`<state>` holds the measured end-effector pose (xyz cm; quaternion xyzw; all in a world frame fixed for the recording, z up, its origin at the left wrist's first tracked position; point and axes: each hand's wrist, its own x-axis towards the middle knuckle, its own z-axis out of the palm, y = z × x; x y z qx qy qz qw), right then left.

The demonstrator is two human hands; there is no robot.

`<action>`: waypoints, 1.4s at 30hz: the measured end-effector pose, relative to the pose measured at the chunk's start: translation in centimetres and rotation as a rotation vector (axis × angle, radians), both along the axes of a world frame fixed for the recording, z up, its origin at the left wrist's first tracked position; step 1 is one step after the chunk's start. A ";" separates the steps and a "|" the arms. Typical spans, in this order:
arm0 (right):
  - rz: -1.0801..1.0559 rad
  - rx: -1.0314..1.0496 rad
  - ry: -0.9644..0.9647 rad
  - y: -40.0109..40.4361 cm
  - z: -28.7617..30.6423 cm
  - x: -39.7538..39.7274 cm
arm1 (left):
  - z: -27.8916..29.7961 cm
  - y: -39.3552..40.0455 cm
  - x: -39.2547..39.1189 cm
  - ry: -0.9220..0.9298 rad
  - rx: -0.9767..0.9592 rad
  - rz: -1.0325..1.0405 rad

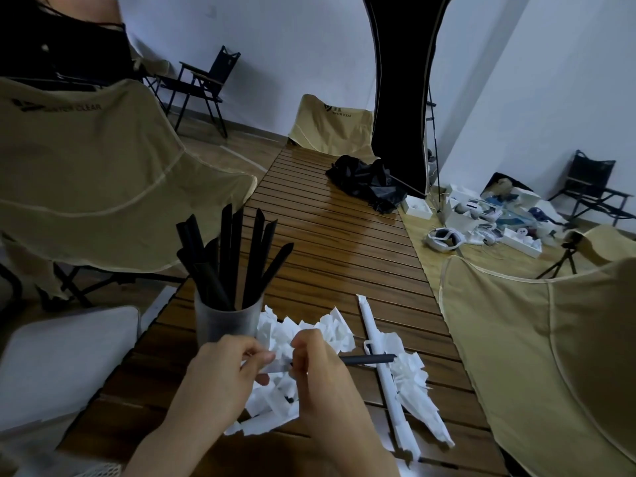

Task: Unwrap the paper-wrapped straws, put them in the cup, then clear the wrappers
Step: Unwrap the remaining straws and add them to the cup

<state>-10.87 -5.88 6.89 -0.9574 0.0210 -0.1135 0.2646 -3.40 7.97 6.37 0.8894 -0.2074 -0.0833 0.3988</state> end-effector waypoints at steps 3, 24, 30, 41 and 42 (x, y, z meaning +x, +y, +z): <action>0.027 -0.025 0.016 0.2 0.6 -0.1 | -0.2 -0.2 0.1 0.010 -0.010 0.039; -0.010 0.100 -0.050 0.0 0.6 0.1 | 1.8 0.2 -0.4 0.015 0.107 -0.090; 0.013 0.027 -0.132 0.1 0.2 0.4 | 1.8 0.0 -0.4 0.042 0.059 -0.053; -0.083 0.046 -0.421 0.1 -1.2 1.3 | 0.8 -1.3 -0.4 0.087 0.011 0.047; -0.074 0.032 -0.448 0.1 -1.1 1.3 | 0.7 -1.5 -0.3 0.111 0.004 0.053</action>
